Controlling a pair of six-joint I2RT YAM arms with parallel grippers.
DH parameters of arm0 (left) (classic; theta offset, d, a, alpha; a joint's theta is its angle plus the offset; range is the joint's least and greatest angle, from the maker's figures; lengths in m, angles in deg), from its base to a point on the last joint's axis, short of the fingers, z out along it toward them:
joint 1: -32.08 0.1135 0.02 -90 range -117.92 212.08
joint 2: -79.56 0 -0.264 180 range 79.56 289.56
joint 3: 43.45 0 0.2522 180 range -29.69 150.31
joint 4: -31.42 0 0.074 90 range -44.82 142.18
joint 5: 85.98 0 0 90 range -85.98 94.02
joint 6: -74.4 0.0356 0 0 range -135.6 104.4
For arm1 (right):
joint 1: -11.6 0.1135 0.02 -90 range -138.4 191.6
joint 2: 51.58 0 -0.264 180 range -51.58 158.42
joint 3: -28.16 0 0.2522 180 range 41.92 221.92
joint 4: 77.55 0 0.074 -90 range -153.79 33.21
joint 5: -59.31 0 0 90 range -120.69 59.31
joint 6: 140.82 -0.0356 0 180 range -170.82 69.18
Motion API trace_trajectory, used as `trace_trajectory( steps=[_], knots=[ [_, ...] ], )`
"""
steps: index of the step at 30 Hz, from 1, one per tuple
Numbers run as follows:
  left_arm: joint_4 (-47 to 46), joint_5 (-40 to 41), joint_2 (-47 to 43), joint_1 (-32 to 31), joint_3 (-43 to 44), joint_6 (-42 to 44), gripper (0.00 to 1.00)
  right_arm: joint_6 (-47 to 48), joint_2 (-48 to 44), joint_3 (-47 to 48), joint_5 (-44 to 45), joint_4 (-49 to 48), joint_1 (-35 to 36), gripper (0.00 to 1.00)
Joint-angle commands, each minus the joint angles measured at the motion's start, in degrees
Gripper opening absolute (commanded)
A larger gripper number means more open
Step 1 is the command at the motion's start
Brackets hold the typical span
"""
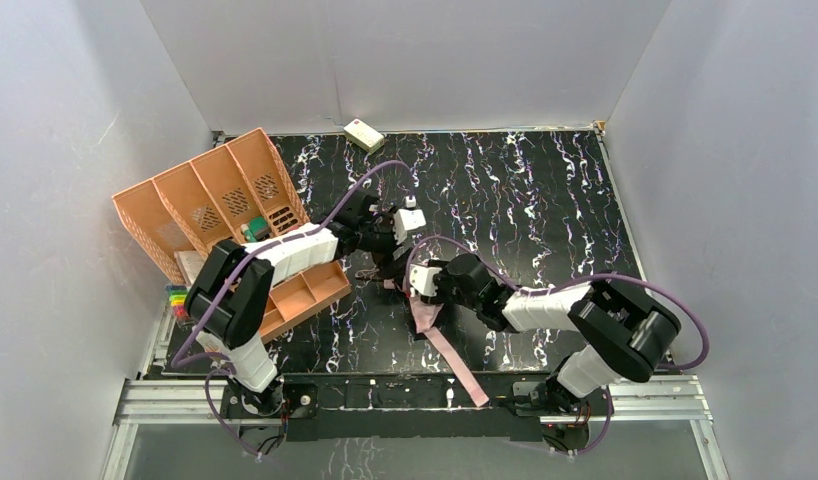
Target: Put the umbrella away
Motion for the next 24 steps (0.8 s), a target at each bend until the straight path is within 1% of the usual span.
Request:
trace_trajectory(
  steps=[1,6,8,13,19,24],
  knots=[
    [5.0,-6.6,1.5,-0.3,3.9,1.7,0.81,2.4,-0.5,-4.0,-1.0,7.5,0.6,0.21],
    [8.8,-9.9,4.5,-0.3,6.6,2.7,0.82,3.4,-1.1,-4.3,-1.4,6.8,0.8,0.21],
    [10.1,-12.6,5.3,-0.3,7.8,2.4,0.83,3.7,-1.0,-4.3,-1.1,6.9,0.9,0.22],
    [12.6,-17.6,5.6,-0.3,9.4,1.8,0.85,4.0,-0.9,-4.2,-0.4,6.9,1.0,0.22],
    [13.4,-17.5,7.9,-0.3,9.5,2.5,0.86,4.1,-1.6,-4.3,0.3,6.1,1.2,0.22],
    [14.7,-17.8,11.3,-0.4,11.6,2.8,0.86,4.2,-1.8,-4.6,0.1,4.5,1.4,0.25]
  ],
)
